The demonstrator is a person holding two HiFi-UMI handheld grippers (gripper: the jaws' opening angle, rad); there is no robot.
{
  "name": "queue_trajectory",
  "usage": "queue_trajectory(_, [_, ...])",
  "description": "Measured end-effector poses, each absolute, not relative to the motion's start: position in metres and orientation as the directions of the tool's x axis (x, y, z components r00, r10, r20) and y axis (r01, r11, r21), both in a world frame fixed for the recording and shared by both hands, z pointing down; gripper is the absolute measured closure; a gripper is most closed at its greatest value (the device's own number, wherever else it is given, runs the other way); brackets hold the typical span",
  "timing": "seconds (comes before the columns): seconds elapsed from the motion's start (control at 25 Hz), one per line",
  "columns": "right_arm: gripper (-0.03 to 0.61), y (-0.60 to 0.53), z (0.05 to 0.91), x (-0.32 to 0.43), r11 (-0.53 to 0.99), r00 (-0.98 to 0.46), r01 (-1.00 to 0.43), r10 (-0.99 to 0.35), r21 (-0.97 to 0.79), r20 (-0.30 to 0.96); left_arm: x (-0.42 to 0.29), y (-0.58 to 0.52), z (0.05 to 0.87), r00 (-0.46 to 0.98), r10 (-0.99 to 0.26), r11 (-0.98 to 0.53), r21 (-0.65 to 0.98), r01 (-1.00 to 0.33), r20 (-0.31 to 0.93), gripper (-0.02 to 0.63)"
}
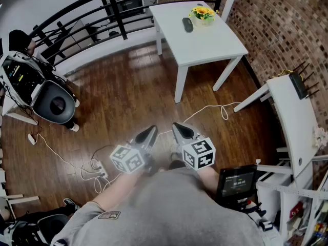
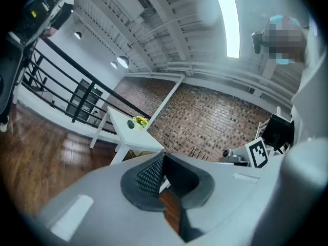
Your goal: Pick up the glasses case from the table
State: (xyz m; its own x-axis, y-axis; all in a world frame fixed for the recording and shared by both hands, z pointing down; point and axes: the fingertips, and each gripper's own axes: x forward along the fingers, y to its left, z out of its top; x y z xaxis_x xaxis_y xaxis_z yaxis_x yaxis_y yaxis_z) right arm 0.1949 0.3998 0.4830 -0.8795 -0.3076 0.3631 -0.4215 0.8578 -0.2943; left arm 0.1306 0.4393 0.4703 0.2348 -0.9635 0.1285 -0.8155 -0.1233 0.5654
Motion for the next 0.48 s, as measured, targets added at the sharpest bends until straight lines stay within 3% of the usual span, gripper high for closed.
queue_trajectory(0.48, [0.568, 0.247, 0.464, 0.141, 0.892, -0.901, -0.365, -0.266, -0.267, 0.342, 0.077, 0.287, 0.443, 0.167, -0.98, -0.087, 0.534, -0.841, 0.104, 0.612])
